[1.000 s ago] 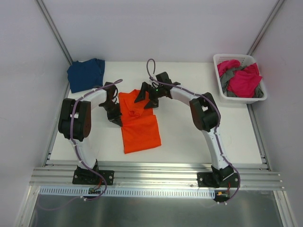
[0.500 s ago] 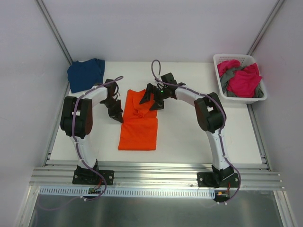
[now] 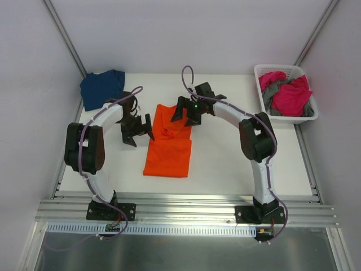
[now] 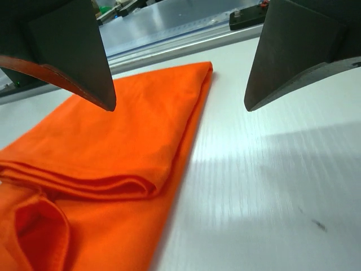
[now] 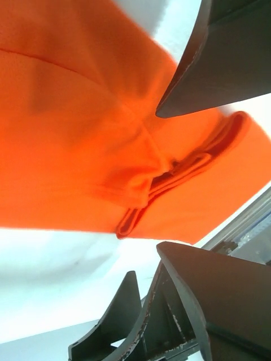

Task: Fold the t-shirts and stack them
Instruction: Fold the tshirt

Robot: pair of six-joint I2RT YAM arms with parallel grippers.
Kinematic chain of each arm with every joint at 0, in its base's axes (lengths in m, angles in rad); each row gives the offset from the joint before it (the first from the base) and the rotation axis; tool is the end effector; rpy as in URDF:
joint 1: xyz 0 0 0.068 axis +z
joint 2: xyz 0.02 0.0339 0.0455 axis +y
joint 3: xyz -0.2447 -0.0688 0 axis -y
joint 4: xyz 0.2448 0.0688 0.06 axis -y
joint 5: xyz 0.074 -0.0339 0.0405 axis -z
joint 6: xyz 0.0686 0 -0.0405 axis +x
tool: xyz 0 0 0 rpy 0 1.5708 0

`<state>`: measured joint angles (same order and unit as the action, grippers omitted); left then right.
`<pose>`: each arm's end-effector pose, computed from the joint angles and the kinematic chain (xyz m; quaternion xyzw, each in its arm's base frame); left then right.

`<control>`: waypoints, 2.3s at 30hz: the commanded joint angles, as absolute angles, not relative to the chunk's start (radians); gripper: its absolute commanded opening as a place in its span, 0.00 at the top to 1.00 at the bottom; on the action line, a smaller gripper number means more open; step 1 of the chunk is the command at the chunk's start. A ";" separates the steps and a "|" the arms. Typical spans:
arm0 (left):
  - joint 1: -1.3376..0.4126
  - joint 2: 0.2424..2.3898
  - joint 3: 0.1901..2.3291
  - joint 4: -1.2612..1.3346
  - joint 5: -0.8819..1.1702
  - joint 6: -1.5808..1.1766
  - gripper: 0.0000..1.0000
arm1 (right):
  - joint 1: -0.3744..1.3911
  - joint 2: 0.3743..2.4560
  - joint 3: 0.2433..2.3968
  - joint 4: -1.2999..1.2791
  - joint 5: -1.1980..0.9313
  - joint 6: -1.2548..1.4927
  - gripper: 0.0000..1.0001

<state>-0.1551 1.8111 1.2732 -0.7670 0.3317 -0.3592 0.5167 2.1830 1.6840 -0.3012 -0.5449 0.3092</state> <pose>0.3480 -0.0770 0.1433 -0.0778 0.9747 -0.1915 0.0848 0.4143 0.2763 0.1541 -0.1930 0.8772 0.3737 0.2315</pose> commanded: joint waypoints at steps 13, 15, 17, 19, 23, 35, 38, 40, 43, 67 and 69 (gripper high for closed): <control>-0.117 1.591 1.051 -0.838 0.433 -0.353 0.01 | 0.572 1.646 1.203 -0.523 -0.477 0.247 0.08; -0.115 1.600 1.013 -0.835 0.442 -0.368 0.01 | 0.581 1.631 1.148 -0.511 -0.479 0.273 0.08; -0.115 1.603 0.980 -0.830 0.460 -0.379 0.01 | 0.592 1.632 1.097 -0.491 -0.482 0.284 0.08; -0.115 1.612 0.962 -0.830 0.465 -0.382 0.01 | 0.623 1.647 1.077 -0.467 -0.483 0.301 0.09; -0.115 1.623 0.925 -0.828 0.462 -0.400 0.01 | 0.678 1.696 1.092 -0.448 -0.511 0.321 0.10; -0.115 1.649 0.908 -0.782 0.489 -0.443 0.02 | 0.773 1.805 1.123 -0.405 -0.546 0.368 0.09; -0.117 1.677 0.914 -0.762 0.506 -0.456 0.06 | 0.779 1.818 1.094 -0.373 -0.560 0.396 0.09; -0.117 1.704 0.926 -0.758 0.514 -0.460 0.06 | 0.791 1.819 1.080 -0.348 -0.566 0.414 0.10; -0.117 1.744 0.942 -0.750 0.526 -0.465 0.10 | 0.808 1.841 1.086 -0.315 -0.568 0.431 0.12; -0.140 1.749 0.919 -0.701 0.601 -0.506 0.63 | 0.801 1.751 1.118 -0.449 -0.454 0.367 0.16; -0.152 1.740 0.919 -0.701 0.603 -0.509 0.66 | 0.798 1.724 1.106 -0.445 -0.469 0.367 0.16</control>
<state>-0.1303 1.7657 0.9203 -0.6918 0.5751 -0.4892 0.8059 1.8175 1.1145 -0.3847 -0.5152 0.3927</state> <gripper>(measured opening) 0.358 0.839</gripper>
